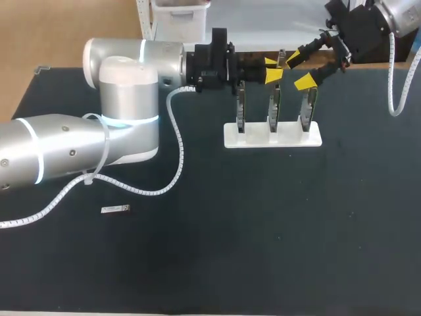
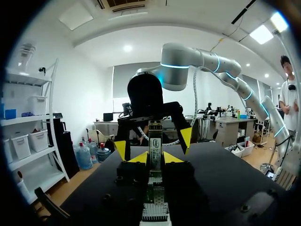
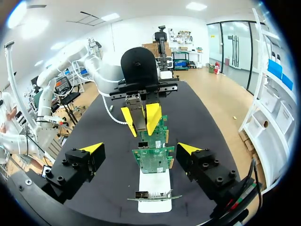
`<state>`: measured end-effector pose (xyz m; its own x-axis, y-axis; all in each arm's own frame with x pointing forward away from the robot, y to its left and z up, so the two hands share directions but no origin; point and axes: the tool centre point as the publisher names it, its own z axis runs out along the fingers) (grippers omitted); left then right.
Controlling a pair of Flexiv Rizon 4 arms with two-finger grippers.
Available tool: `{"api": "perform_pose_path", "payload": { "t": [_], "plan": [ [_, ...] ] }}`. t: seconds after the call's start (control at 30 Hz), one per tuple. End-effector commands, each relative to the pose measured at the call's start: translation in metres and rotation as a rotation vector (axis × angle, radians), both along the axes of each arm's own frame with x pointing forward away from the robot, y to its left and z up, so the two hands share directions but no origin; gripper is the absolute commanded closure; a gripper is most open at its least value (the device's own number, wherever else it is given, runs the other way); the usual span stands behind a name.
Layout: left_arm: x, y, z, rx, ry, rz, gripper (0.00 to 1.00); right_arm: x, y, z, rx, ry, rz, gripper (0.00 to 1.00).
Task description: Pick up the optical module with the left hand, and insert it into the network port with the right hand.
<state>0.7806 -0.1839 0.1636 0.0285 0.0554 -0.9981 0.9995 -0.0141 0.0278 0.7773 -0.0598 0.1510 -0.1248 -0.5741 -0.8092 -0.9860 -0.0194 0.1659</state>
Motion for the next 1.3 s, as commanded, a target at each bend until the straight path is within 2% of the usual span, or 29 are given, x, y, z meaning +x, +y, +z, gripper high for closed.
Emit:
{"api": "perform_pose_path", "payload": {
  "t": [0.03,0.2,0.5,1.3],
  "plan": [
    [-0.002,0.0,0.0,0.002,0.0,0.004,1.0,0.0,0.001,0.006,0.008,-0.022,-0.015,0.0],
    [-0.002,0.0,0.0,0.002,0.0,0.004,1.0,0.005,0.003,0.022,0.019,-0.066,-0.034,0.0],
    [-0.002,0.0,0.0,0.002,0.0,0.004,1.0,0.008,0.014,0.044,0.027,-0.097,-0.038,0.0],
    [-0.002,0.0,0.0,0.002,0.0,0.004,1.0,-0.003,0.032,0.046,-0.006,-0.096,-0.045,0.0]
  ]
}}
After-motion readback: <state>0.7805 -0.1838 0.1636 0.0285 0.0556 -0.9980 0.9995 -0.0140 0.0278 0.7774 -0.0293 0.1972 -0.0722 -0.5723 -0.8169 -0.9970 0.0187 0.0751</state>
